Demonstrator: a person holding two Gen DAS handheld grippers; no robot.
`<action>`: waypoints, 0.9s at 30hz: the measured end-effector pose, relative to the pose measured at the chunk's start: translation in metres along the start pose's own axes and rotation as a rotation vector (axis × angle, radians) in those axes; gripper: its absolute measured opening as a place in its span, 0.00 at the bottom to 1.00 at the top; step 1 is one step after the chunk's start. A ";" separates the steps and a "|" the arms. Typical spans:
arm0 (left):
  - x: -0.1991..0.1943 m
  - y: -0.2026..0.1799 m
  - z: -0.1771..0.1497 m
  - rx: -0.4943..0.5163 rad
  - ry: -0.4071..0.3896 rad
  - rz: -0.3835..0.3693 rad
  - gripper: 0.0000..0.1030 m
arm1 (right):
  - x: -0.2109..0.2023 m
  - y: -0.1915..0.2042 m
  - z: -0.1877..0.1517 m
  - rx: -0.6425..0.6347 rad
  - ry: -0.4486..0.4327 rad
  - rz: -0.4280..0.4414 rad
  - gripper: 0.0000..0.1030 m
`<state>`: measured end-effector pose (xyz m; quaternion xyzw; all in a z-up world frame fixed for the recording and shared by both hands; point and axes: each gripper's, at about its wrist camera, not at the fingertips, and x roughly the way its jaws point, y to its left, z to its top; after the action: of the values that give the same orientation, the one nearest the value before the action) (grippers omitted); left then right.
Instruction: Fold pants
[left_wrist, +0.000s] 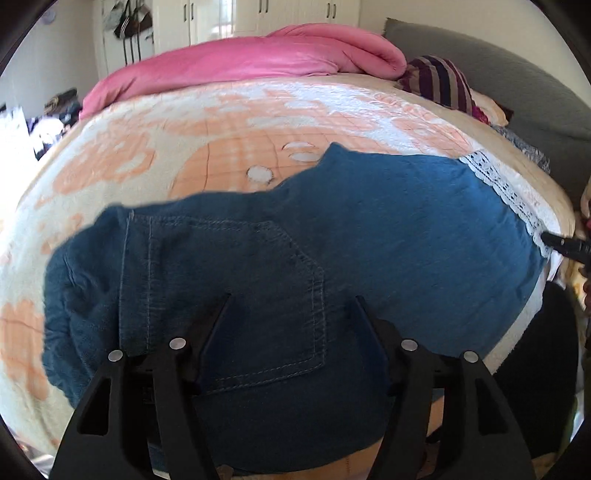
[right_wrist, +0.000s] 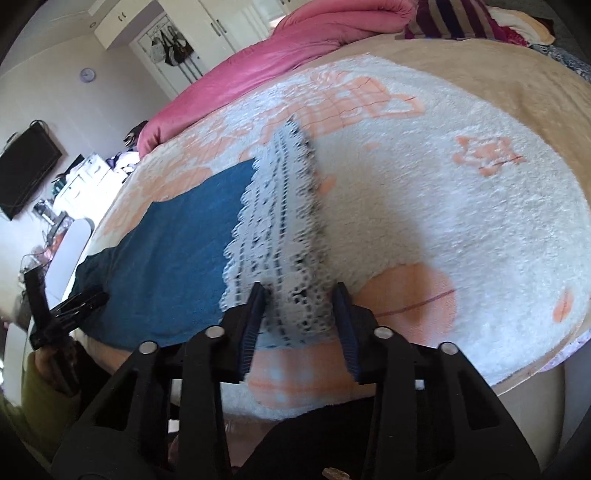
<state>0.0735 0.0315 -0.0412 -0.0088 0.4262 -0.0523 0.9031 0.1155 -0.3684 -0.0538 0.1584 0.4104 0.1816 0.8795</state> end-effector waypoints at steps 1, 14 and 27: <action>0.000 0.002 0.000 -0.009 -0.005 -0.003 0.61 | 0.003 0.005 -0.002 -0.022 0.013 -0.002 0.28; 0.005 0.002 -0.001 -0.003 -0.008 0.006 0.62 | -0.002 0.018 -0.020 -0.156 0.038 -0.162 0.15; -0.030 0.007 0.008 -0.056 -0.083 -0.009 0.61 | -0.053 0.054 -0.009 -0.235 -0.144 -0.238 0.56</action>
<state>0.0612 0.0409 -0.0139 -0.0379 0.3899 -0.0439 0.9190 0.0669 -0.3435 -0.0014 0.0172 0.3380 0.1111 0.9344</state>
